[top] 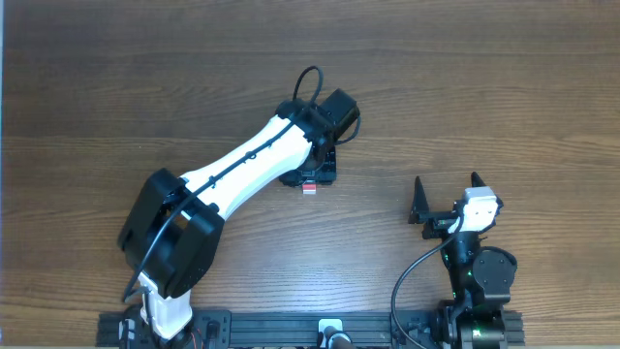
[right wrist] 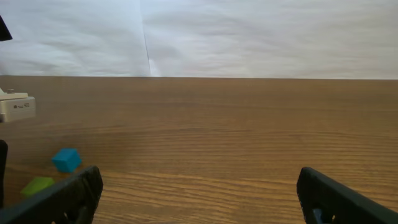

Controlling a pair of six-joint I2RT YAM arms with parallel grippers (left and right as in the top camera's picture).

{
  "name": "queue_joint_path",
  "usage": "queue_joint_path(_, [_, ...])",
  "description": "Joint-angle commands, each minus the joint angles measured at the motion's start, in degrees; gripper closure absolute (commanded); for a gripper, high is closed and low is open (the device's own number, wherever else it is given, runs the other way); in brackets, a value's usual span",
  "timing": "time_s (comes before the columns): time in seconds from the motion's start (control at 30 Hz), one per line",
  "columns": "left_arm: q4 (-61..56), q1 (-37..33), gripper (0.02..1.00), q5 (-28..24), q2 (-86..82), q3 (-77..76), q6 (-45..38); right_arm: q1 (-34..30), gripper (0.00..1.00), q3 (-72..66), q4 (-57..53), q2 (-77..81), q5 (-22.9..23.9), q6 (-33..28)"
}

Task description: Stack Cubes

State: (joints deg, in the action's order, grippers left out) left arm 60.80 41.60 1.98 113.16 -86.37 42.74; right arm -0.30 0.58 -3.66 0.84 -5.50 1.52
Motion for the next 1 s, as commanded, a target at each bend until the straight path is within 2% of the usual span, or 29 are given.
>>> queue_joint_path(0.03, [-0.17, -0.17, 0.248, 0.7, 0.98, -0.98, -0.33, 0.35, 0.007, -0.28, -0.2, -0.52, -0.48, 0.11])
queue_joint_path(0.13, [-0.59, -0.68, 0.02, 0.7, 0.72, -1.11, -0.81, 0.35, 0.009, -0.28, -0.2, -0.52, -0.48, 0.11])
queue_joint_path(0.37, [-0.59, -3.17, 0.02, 1.2, -1.9, -2.4, -4.48, 0.35, 0.007, -0.28, -0.2, -0.52, -0.48, 0.11])
queue_joint_path(0.6, [3.91, -10.23, 0.018, 8.09, -11.87, -2.6, -6.99, 0.35, 0.009, -0.28, -0.2, -0.52, -0.48, 0.09])
queue_joint_path(0.8, [6.32, -14.29, 0.018, 8.83, -23.26, -2.6, -14.29, 0.35, 0.009, -0.28, -0.2, -0.52, -0.48, 0.11])
queue_joint_path(1.0, [6.75, -15.08, 0.018, 9.46, -29.46, -2.6, -14.25, 0.35, 0.007, -0.28, -0.2, -0.52, -0.48, 0.11])
